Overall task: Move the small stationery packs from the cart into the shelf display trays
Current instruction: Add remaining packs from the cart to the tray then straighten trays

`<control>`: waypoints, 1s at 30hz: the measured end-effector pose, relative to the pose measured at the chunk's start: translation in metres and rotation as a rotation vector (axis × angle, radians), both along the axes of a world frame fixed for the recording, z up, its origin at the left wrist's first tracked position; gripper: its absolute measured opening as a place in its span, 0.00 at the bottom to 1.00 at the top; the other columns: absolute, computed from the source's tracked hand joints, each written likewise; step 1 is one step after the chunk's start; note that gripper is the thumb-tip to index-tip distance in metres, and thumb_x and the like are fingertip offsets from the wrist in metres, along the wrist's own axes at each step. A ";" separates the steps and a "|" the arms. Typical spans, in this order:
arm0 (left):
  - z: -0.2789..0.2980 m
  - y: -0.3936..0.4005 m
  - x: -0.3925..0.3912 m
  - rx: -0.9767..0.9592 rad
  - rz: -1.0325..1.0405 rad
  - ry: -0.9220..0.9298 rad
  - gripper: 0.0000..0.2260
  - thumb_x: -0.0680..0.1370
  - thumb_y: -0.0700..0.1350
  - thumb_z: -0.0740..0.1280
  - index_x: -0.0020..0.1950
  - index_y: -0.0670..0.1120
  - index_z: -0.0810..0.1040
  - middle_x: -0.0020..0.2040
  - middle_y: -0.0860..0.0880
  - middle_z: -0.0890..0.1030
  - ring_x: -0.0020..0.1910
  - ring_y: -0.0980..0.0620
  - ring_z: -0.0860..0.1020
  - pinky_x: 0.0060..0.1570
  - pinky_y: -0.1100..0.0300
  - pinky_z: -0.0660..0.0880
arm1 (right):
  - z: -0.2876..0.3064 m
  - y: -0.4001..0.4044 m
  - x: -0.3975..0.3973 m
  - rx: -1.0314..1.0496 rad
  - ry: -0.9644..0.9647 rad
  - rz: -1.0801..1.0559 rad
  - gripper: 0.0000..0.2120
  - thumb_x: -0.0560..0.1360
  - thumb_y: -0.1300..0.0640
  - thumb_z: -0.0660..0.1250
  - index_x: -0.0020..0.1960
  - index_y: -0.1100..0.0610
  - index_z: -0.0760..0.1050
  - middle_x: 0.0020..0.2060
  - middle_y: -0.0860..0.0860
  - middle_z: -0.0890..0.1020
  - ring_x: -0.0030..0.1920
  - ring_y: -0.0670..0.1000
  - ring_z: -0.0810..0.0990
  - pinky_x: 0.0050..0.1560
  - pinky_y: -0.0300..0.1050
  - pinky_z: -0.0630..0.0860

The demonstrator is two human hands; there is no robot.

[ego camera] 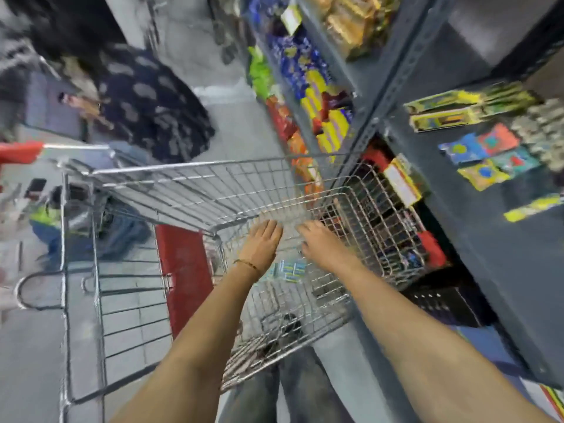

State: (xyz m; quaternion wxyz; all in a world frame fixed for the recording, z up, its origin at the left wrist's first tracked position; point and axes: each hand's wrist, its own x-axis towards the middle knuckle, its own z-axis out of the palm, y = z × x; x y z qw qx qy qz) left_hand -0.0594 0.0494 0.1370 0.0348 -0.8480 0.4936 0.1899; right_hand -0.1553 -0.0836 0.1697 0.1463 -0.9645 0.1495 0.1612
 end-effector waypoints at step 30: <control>-0.209 0.011 -0.001 0.168 0.592 0.309 0.28 0.79 0.56 0.60 0.70 0.38 0.59 0.62 0.40 0.73 0.56 0.43 0.78 0.51 0.50 0.79 | -0.222 0.026 0.022 -0.057 0.392 -0.323 0.43 0.76 0.39 0.62 0.74 0.68 0.49 0.67 0.66 0.65 0.62 0.60 0.74 0.55 0.49 0.78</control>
